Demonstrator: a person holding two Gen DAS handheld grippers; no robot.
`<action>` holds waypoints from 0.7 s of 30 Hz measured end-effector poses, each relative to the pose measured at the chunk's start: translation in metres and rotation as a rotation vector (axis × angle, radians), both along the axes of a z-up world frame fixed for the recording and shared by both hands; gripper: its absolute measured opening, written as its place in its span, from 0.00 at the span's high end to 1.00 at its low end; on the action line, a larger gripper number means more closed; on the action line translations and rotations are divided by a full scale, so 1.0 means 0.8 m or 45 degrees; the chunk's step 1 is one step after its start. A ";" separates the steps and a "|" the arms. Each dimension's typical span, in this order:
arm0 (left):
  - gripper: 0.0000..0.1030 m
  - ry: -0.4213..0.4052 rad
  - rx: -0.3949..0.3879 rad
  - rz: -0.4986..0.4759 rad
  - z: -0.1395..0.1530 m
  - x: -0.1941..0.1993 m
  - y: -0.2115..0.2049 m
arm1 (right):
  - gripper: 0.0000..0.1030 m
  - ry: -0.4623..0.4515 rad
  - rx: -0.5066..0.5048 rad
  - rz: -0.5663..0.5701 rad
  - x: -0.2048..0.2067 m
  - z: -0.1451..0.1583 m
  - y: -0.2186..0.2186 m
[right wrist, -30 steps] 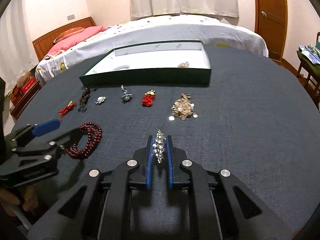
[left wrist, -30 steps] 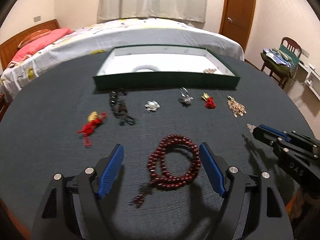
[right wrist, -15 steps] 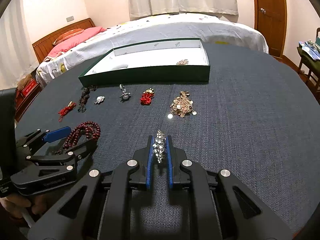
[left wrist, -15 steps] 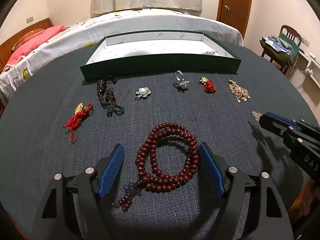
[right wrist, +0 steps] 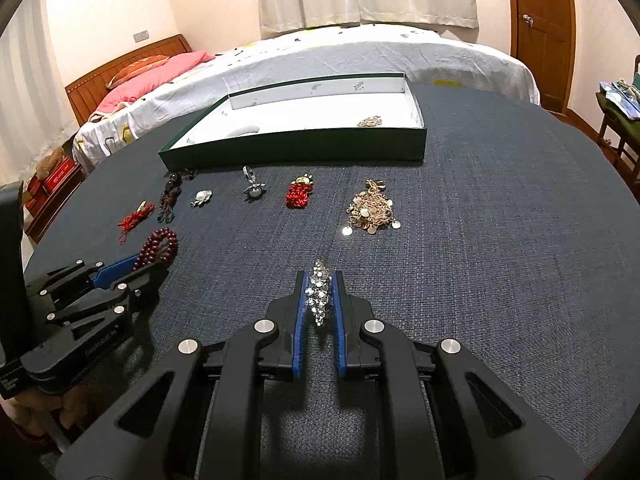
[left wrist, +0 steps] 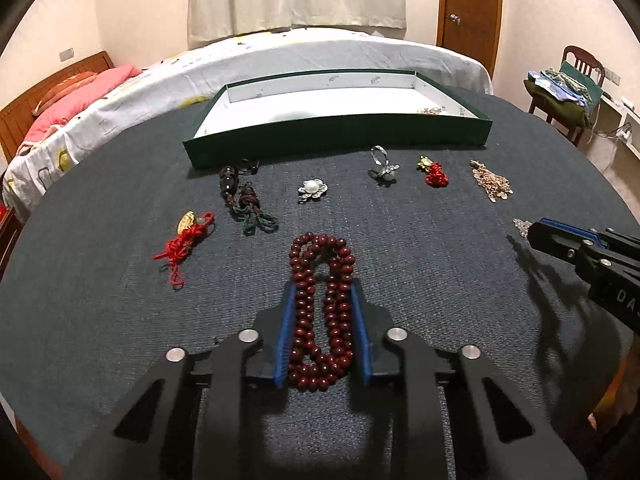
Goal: Organize jewelry
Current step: 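Grasp the dark red bead strand with the left tool and lift it, then carry the beads with the left tool into the box while the right tool places the rhinestone brooch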
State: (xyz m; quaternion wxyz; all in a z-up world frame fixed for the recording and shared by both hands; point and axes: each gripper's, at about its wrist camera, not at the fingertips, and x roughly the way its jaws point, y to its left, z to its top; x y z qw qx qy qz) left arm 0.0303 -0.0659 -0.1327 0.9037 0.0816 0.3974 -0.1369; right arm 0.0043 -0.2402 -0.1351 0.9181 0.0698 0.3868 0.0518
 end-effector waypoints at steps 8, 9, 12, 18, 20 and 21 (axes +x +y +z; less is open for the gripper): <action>0.83 -0.008 0.006 0.001 0.000 0.000 0.004 | 0.88 -0.002 0.000 0.000 0.000 0.000 0.000; 0.83 -0.007 -0.003 0.003 0.000 0.000 0.005 | 0.88 -0.002 -0.001 0.000 0.000 0.001 0.000; 0.89 -0.026 -0.018 0.009 0.006 -0.001 0.009 | 0.88 -0.012 -0.002 -0.003 0.001 0.001 0.002; 0.89 -0.083 -0.032 0.020 0.025 0.000 0.015 | 0.88 -0.032 -0.004 0.000 0.003 0.006 0.004; 0.89 -0.101 -0.040 0.022 0.031 0.001 0.016 | 0.88 -0.038 -0.005 0.001 0.003 0.009 0.005; 0.89 -0.104 -0.040 0.021 0.033 0.002 0.017 | 0.88 -0.039 -0.005 0.002 0.004 0.010 0.005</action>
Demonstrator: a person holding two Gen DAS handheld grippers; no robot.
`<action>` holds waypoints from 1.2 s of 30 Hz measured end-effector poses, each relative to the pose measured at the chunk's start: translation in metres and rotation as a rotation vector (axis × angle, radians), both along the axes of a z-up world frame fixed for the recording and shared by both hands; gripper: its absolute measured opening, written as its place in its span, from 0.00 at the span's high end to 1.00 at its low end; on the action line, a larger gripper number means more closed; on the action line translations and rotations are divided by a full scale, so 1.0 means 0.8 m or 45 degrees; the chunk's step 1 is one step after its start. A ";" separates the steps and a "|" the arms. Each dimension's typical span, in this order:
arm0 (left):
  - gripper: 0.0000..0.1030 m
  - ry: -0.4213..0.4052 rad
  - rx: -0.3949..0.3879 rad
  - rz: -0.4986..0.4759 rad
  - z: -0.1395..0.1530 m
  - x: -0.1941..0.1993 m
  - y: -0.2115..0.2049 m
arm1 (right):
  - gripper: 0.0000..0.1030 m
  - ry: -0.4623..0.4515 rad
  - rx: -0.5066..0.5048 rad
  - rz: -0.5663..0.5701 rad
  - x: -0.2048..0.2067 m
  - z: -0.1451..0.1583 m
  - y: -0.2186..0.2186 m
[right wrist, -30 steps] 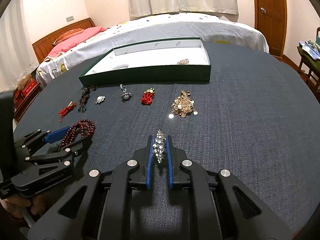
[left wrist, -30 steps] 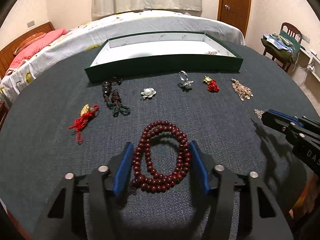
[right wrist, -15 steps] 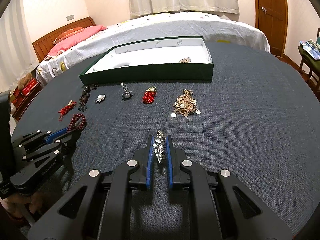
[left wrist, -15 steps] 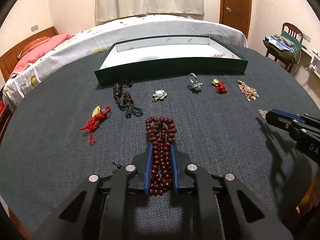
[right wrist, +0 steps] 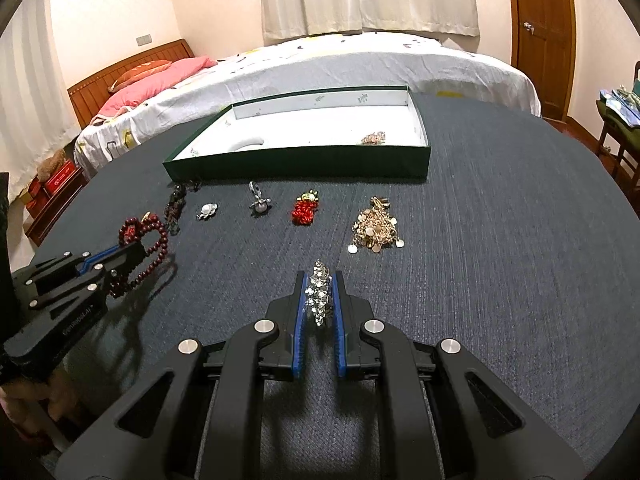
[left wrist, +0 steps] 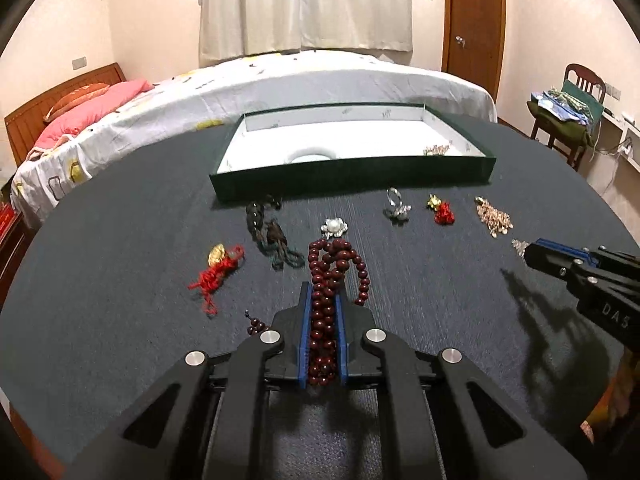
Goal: Organize jewelry
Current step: 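Carry the beads with the left tool into the box while the right tool places the rhinestone brooch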
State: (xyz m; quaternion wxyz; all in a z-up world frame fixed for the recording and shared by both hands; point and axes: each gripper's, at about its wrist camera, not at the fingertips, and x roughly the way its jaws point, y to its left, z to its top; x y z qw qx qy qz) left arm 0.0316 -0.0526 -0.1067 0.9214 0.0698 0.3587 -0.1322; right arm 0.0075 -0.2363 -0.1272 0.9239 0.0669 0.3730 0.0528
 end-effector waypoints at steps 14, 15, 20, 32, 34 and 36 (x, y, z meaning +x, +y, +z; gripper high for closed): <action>0.89 -0.104 -0.069 0.017 0.047 0.033 0.012 | 0.88 -0.088 0.029 0.009 0.028 0.043 -0.001; 0.89 -0.118 -0.073 0.017 0.053 0.040 0.013 | 0.88 -0.107 0.031 0.008 0.035 0.051 -0.002; 0.89 -0.174 -0.100 0.022 0.072 0.075 0.015 | 0.88 -0.182 0.023 0.015 0.069 0.080 0.001; 0.89 -0.260 -0.109 0.034 0.088 0.194 0.005 | 0.88 -0.291 0.016 0.007 0.178 0.115 0.003; 0.89 -0.223 -0.096 0.042 0.074 0.216 0.004 | 0.88 -0.270 0.013 0.002 0.196 0.104 0.003; 0.89 -0.171 -0.087 0.048 0.057 0.229 0.005 | 0.88 -0.221 0.021 0.001 0.216 0.088 0.002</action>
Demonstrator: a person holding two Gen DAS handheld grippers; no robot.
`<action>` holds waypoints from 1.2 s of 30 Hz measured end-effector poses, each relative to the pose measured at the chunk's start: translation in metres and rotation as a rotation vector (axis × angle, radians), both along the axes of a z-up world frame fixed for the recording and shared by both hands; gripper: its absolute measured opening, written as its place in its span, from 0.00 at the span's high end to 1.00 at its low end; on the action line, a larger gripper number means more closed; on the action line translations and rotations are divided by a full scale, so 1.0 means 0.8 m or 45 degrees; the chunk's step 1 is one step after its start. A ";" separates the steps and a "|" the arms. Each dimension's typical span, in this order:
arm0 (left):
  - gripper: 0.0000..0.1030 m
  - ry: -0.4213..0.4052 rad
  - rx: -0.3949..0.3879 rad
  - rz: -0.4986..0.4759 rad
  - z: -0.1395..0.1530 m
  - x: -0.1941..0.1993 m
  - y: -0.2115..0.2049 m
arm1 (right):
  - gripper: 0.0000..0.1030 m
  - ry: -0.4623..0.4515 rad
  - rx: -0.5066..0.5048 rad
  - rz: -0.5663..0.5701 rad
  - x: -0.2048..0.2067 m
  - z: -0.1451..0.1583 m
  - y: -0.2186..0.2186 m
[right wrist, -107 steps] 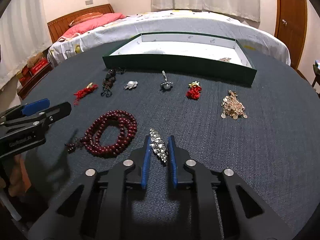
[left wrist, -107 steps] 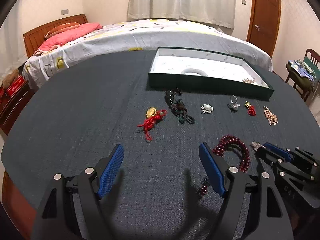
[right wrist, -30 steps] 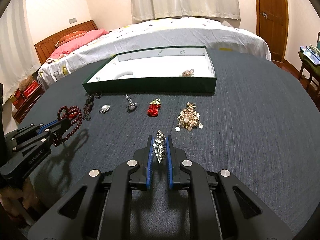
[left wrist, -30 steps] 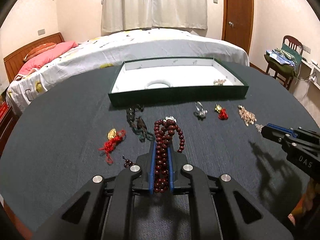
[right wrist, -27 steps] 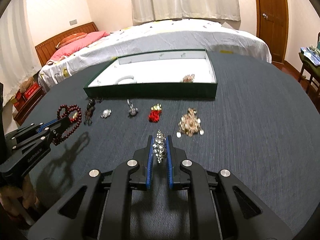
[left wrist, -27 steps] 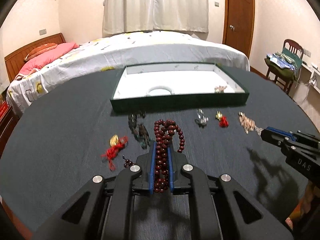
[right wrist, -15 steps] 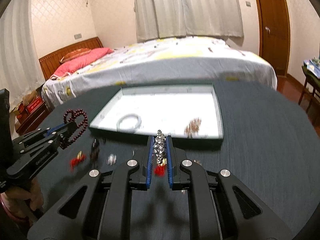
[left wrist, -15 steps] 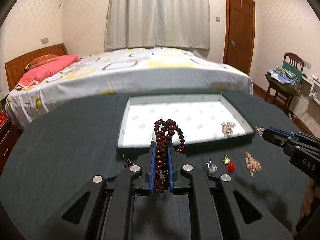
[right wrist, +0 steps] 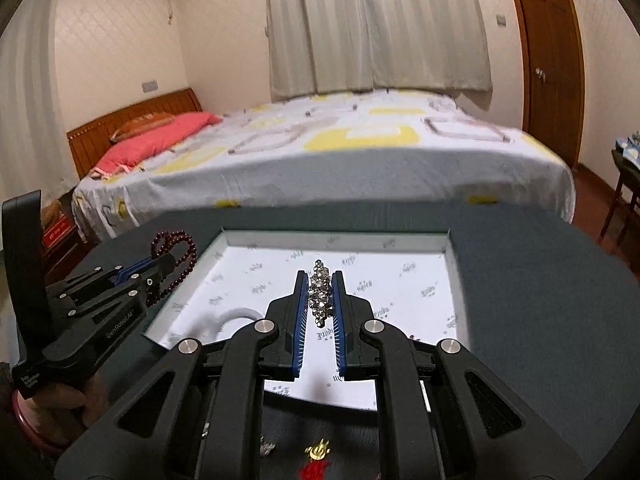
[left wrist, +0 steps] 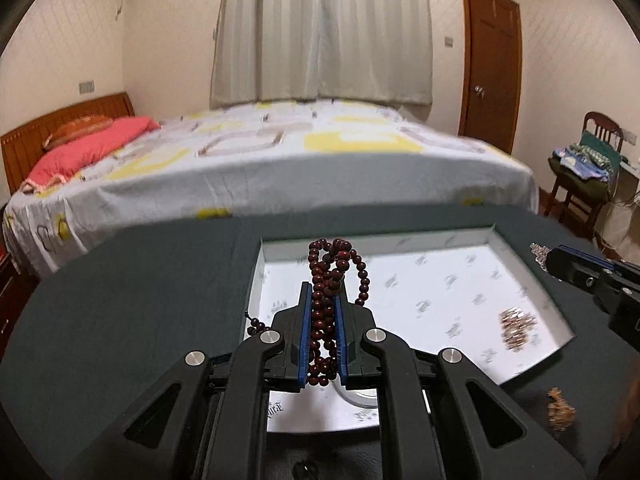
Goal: Organize jewelry
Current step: 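Carry the beads with the left tool into the box while the right tool places the rhinestone brooch, then open both tools and withdraw them from the box toward the table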
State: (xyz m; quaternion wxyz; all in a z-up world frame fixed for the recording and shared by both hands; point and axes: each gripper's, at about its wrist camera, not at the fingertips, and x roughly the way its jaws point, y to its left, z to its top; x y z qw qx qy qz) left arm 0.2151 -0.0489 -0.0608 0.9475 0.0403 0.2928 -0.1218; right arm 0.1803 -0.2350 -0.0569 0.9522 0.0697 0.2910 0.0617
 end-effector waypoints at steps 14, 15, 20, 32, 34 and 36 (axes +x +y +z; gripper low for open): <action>0.89 0.242 0.031 0.016 -0.066 0.038 0.004 | 0.88 0.235 -0.014 0.006 0.052 -0.080 0.005; 0.89 0.255 0.029 0.018 -0.068 0.039 0.004 | 0.88 0.242 -0.015 0.006 0.053 -0.082 0.005; 0.87 0.294 0.014 0.028 -0.073 0.044 0.009 | 0.87 0.270 -0.015 0.000 0.058 -0.090 0.004; 0.51 0.275 0.020 0.032 -0.068 0.041 0.006 | 0.73 0.239 0.002 -0.005 0.046 -0.081 0.000; 0.47 0.268 0.007 0.038 -0.066 0.041 0.008 | 0.73 0.219 0.006 -0.009 0.039 -0.073 -0.003; 0.44 0.261 -0.008 0.038 -0.062 0.039 0.009 | 0.72 0.199 0.014 -0.014 0.030 -0.064 -0.007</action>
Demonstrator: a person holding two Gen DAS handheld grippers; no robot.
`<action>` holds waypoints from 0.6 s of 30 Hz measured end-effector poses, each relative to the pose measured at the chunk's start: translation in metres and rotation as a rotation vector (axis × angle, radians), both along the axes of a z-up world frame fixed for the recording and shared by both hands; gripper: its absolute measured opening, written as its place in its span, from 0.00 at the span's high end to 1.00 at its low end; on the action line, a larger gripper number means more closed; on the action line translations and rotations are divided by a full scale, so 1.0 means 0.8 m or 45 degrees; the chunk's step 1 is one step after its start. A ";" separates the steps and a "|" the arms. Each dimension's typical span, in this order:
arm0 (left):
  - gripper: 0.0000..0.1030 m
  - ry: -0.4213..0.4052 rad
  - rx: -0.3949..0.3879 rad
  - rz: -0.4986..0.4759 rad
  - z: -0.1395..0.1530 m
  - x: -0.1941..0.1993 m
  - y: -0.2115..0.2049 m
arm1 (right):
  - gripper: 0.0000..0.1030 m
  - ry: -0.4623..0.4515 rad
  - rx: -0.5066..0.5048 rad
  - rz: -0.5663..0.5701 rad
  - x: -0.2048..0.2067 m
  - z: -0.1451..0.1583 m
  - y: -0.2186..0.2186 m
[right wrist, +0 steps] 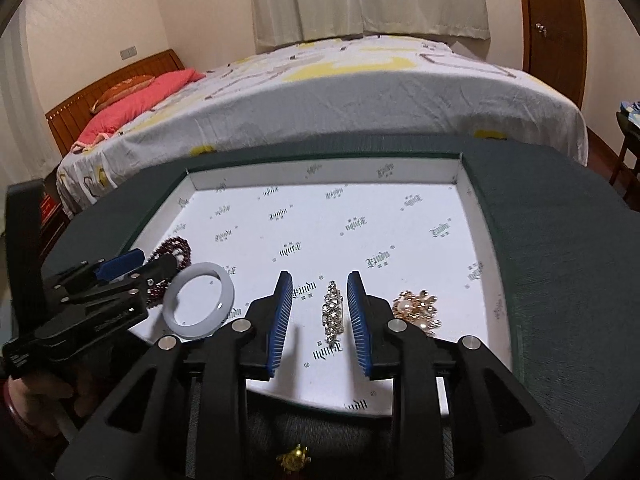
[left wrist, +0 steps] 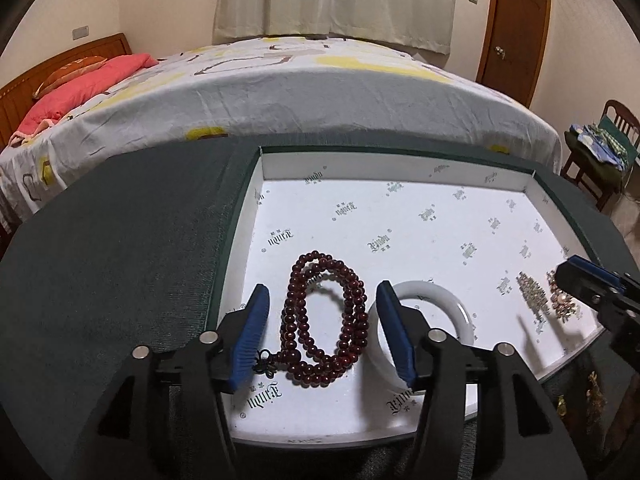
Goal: Organize jewelry
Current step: 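Open both tools and withdraw them from the box toward the table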
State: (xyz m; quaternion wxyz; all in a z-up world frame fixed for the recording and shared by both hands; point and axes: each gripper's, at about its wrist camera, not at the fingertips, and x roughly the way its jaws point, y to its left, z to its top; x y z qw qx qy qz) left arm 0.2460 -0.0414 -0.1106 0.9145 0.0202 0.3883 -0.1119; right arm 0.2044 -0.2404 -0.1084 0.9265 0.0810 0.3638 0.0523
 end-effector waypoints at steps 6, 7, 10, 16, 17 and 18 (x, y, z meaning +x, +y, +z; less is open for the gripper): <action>0.38 -0.026 -0.019 0.003 0.017 -0.013 0.002 | 0.72 -0.043 0.008 -0.018 -0.027 0.021 -0.008; 0.38 -0.030 -0.029 0.005 0.021 -0.017 0.003 | 0.72 -0.051 0.007 -0.022 -0.034 0.025 -0.008; 0.37 -0.058 -0.063 0.014 0.035 -0.035 0.008 | 0.72 -0.067 -0.007 -0.026 -0.052 0.032 -0.008; 0.37 -0.151 -0.074 0.032 0.058 -0.078 0.011 | 0.72 -0.086 -0.037 -0.035 -0.089 0.036 -0.004; 0.37 -0.174 -0.081 0.041 0.062 -0.089 0.013 | 0.72 -0.087 -0.039 -0.036 -0.094 0.036 -0.003; 0.37 -0.183 -0.089 0.045 0.064 -0.095 0.015 | 0.72 -0.085 -0.045 -0.035 -0.101 0.035 -0.002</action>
